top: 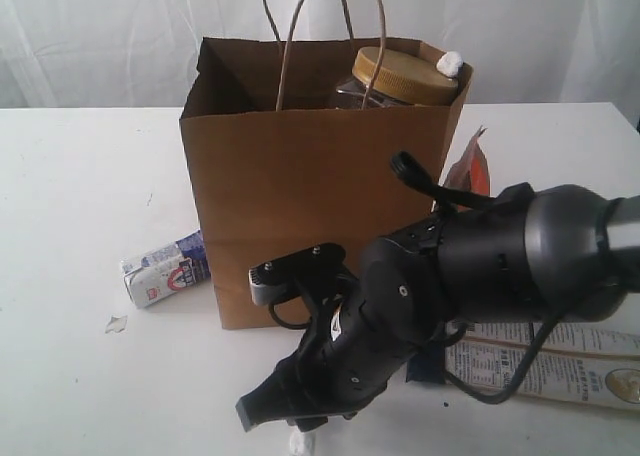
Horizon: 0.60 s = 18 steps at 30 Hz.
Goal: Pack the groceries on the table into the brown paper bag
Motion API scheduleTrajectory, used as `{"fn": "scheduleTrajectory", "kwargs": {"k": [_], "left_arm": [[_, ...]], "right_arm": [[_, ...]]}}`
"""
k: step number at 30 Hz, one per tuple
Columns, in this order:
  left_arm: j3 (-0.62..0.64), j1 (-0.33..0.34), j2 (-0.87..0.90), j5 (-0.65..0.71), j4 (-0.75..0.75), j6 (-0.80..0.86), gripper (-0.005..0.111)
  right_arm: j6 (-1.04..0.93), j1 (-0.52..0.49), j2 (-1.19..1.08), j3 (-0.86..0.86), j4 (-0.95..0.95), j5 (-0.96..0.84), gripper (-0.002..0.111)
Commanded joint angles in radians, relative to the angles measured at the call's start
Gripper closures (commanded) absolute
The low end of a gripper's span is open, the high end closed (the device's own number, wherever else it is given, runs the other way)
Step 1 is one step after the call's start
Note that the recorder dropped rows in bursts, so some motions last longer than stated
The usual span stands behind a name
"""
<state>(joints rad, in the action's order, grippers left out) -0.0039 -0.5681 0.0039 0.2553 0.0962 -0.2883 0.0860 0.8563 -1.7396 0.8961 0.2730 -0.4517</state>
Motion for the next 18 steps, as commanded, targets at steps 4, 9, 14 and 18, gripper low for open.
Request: {"fn": "scheduleTrajectory", "kwargs": {"k": [4,9,14,18], "left_arm": [[0.004,-0.003,-0.004,0.000,-0.005,0.000,0.107],[0.004,-0.003,-0.004,0.000,-0.005,0.000,0.107],[0.004,-0.003,-0.004,0.000,-0.005,0.000,0.107],[0.004,-0.003,-0.004,0.000,-0.005,0.000,0.107]], "right_arm": [[0.008,0.001,-0.028,0.004,0.001,0.029,0.067],[0.008,0.001,-0.042,0.004,0.001,0.034,0.075],[0.008,0.001,-0.063,0.004,0.003,0.035,0.080],[0.008,0.001,-0.079,0.004,0.006,0.029,0.080]]}}
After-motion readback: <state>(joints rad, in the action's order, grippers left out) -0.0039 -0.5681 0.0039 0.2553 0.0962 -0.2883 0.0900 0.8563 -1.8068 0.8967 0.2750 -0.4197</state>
